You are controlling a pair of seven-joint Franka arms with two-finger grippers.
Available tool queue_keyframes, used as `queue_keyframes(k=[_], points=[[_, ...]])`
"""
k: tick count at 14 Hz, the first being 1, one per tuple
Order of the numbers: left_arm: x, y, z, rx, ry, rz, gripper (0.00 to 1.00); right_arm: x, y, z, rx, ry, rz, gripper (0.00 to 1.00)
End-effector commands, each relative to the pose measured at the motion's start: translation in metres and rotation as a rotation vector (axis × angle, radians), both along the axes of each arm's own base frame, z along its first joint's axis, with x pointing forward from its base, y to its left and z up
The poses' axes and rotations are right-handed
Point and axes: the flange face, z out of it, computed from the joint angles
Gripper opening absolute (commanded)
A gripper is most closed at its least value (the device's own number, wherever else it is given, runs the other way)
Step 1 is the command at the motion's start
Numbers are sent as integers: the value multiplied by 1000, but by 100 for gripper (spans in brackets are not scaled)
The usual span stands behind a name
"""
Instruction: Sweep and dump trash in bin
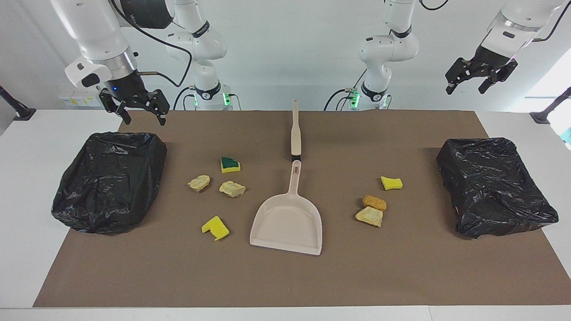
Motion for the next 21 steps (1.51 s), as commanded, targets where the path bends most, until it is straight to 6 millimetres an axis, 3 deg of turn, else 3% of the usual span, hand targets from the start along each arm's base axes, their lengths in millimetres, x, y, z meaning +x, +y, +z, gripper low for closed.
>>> queue_keyframes(k=[1,5,8,15,21], points=[[-4,1,3,8,1,8,100,-5,-16,5,-3,4,-22,100],[-4,1,3,8,2,8,100,2,12,-1,12,7,16,100],[-4,1,3,8,1,8,100,19,48,-33,22,58,44,100],[-4,1,3,8,1,8,100,64,113,-81,50,-26,-9,100],[-4,1,3,8,1,8,100,83,191,-129,86,-87,-113,100]])
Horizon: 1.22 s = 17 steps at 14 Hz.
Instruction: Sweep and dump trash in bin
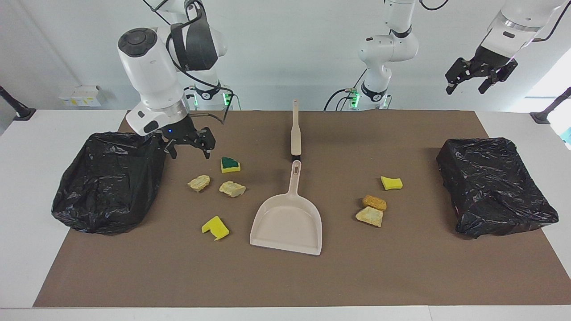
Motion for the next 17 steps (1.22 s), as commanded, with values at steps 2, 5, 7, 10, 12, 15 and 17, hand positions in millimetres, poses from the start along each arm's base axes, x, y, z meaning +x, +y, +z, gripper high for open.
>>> queue_keyframes(k=[2,5,7,10,12,15,17], points=[[-4,1,3,8,2,8,100,7,47,-25,30,-20,-73,100],[-4,1,3,8,2,8,100,3,107,-55,52,-37,-126,100],[-4,1,3,8,1,8,100,-2,138,-72,71,-49,-156,100],[-4,1,3,8,1,8,100,-6,202,-102,86,-53,-194,100],[-4,1,3,8,1,6,100,-10,222,-116,81,-52,-184,100],[-4,1,3,8,2,8,100,-20,229,-124,41,-55,-134,100],[-4,1,3,8,2,8,100,-31,222,-140,4,-11,-113,100]])
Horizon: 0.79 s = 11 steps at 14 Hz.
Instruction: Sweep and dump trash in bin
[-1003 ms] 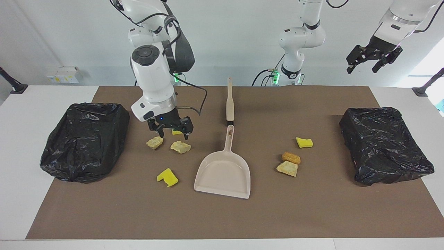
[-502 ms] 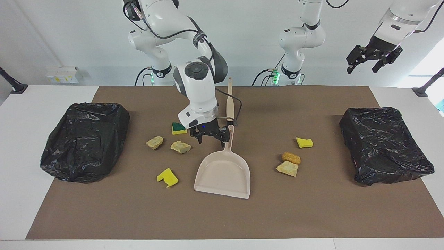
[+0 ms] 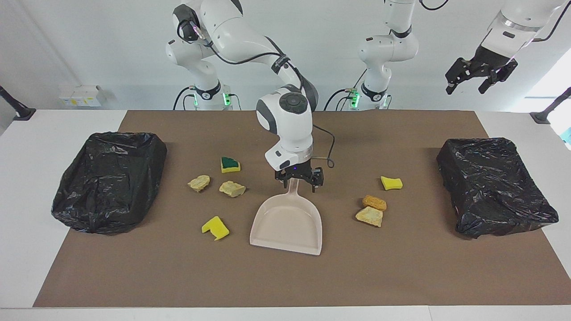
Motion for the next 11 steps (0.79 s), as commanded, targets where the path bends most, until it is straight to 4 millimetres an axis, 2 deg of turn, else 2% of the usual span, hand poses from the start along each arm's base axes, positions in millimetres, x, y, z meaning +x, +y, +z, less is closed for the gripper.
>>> queue_keyframes(k=[1,5,6,8,11], points=[[-4,2,3,8,1,8,100,-13,-9,-12,-41,34,21,100],[-7,1,2,7,16,3,100,-23,-11,-18,-47,57,28,78],[-9,-3,1,8,34,0,100,-23,-11,-17,-46,56,28,76],[-9,-4,3,8,25,-3,100,-25,-7,-16,-36,62,31,60],[-12,-1,-1,4,44,-3,100,-33,-1,-15,-40,83,45,59]])
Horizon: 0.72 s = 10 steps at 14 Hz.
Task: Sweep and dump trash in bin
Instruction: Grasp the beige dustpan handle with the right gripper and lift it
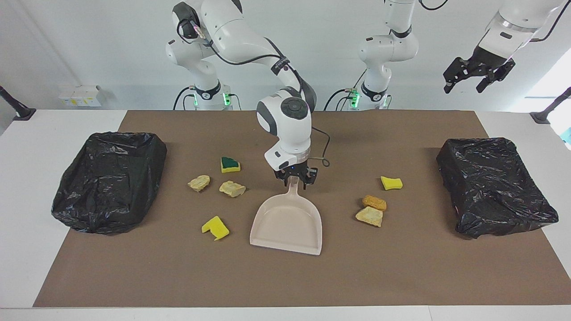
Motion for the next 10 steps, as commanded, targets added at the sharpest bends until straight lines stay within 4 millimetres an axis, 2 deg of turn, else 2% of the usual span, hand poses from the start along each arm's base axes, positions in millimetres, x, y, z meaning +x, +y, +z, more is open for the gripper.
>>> queue_keyframes(k=[1,3,4,6,7,8,10], points=[[-12,-6,1,3,21,-14,100,-10,-3,7,-5,19,22,59],[-19,-11,-4,4,26,-25,100,-11,-2,6,-7,24,25,58],[-19,-11,-5,5,27,-27,100,-12,-2,6,-8,25,28,47],[-23,-12,-3,5,32,-25,100,-11,-2,7,-10,23,74,4],[-22,-12,-4,6,30,-17,100,-11,-3,8,-14,26,100,0],[-22,-12,-3,6,27,-13,100,-9,-6,7,-16,27,116,0],[-22,-12,-3,1,30,-16,100,-8,-17,25,-28,33,205,0]])
